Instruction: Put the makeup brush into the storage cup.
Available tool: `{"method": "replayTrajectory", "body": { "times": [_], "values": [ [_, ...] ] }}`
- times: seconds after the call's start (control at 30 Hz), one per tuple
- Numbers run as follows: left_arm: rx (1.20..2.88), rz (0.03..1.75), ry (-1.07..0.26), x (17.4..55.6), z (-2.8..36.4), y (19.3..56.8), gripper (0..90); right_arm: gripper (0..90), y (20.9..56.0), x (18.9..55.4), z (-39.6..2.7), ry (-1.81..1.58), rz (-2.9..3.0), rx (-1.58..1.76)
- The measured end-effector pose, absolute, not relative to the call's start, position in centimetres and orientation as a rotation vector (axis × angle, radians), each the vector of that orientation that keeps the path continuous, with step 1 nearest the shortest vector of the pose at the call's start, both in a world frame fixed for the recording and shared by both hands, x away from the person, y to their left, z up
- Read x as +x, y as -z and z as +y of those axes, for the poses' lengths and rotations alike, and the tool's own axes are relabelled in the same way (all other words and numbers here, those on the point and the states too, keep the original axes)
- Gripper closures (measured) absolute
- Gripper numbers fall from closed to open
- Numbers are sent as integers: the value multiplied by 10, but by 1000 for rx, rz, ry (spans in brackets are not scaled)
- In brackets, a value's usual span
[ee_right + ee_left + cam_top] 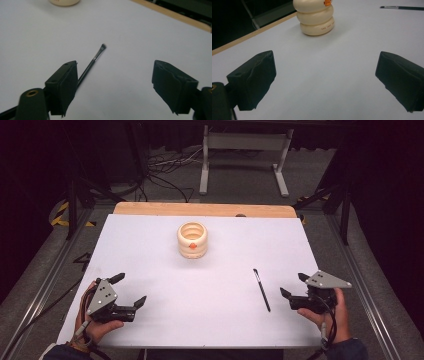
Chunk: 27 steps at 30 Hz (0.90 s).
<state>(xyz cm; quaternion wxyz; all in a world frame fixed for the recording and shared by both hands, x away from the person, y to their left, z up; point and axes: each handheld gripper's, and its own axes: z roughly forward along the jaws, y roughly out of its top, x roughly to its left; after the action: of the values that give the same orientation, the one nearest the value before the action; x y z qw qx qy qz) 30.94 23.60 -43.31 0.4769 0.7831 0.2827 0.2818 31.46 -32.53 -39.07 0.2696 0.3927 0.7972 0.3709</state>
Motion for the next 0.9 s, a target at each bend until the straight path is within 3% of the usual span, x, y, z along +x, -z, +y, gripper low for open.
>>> {"method": "replayTrajectory", "body": {
  "times": [0.5,0.63,0.9],
  "values": [
    [1964,646,-641,311,230,437,36,384,402,376,-269,-690,2491,1228],
    [1969,643,-636,312,230,438,38,391,404,392,-258,-631,2538,1256],
    [1975,644,-619,312,230,438,42,569,417,429,-241,-486,2590,1322]
  ]
}}
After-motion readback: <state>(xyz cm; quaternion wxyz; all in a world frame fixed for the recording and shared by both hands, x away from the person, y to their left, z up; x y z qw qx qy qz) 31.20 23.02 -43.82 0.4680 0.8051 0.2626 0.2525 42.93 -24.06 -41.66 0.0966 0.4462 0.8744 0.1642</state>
